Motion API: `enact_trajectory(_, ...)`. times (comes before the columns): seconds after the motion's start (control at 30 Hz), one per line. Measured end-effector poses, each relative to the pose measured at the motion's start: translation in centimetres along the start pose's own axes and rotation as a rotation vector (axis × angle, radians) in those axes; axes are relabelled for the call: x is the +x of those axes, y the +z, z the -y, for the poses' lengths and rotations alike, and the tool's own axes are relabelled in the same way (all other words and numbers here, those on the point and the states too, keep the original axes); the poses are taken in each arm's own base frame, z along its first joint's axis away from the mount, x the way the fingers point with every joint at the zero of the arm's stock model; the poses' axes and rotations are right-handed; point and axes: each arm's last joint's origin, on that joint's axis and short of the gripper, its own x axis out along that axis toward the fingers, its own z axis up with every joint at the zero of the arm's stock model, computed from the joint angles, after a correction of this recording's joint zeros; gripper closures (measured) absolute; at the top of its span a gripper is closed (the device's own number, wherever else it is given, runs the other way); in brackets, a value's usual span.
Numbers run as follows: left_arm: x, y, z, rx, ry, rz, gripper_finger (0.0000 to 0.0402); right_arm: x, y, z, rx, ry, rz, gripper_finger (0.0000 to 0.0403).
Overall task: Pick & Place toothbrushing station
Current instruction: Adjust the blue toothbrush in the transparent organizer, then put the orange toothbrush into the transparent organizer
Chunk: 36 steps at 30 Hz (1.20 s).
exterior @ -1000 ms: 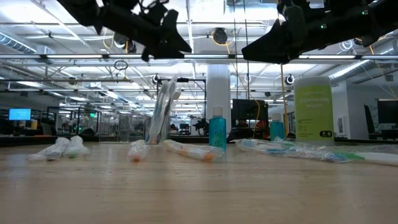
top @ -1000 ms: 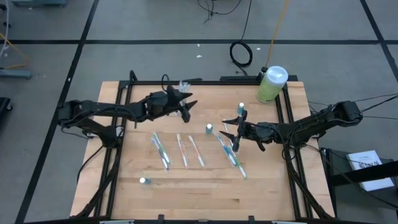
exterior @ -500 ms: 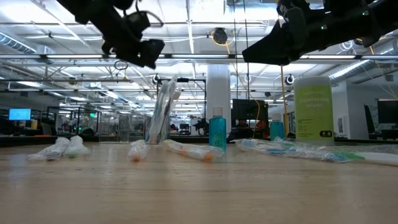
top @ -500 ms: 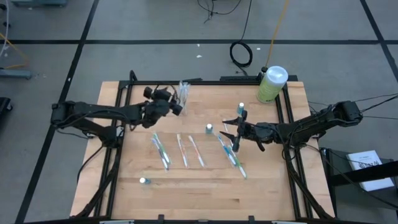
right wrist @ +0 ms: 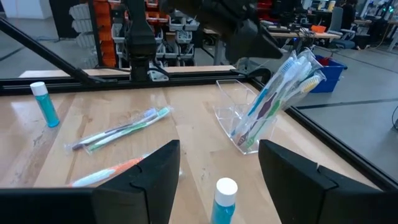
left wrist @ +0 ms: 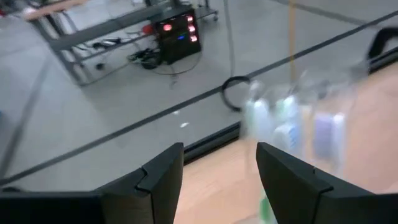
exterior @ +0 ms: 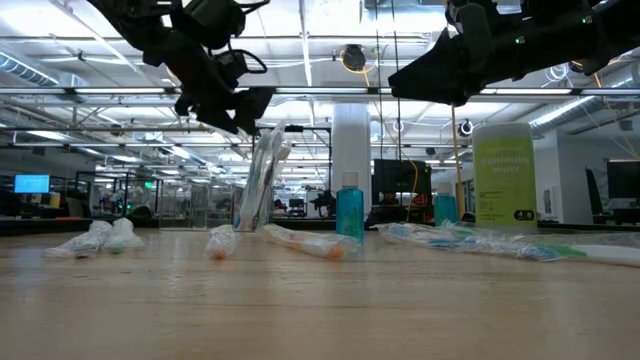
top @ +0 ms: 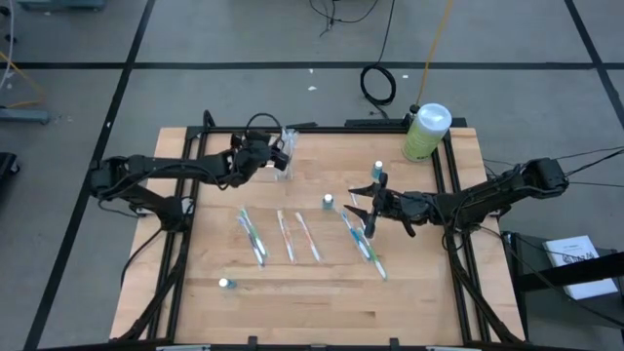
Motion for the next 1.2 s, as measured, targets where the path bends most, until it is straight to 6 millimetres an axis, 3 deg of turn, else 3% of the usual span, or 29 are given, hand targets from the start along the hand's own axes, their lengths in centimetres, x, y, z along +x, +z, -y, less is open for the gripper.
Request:
enact_trajectory(0.4,1.1,0.6,-0.5,-0.073,-0.178,-0.030,0.0192,0.0,0.0,0.0,-0.005,0.003,0.001,0.0192)
enact_trajectory(0.57,0.8,1.1,-0.4,-0.010,-0.265,0.005,0.0192,0.0,0.0,0.0,-0.012,0.002,0.001,0.0192)
enact_trajectory(0.77,-1.4,2.3,-0.8,0.041,-0.300,0.063,0.0192,-0.5,-0.1,0.0,-0.050,0.008,-0.039,0.0192)
enact_trajectory(1.2,-8.8,4.0,-2.0,0.053,-0.517,0.190,0.0192,-2.6,0.2,0.9,-0.088,0.013,-0.139,0.0193)
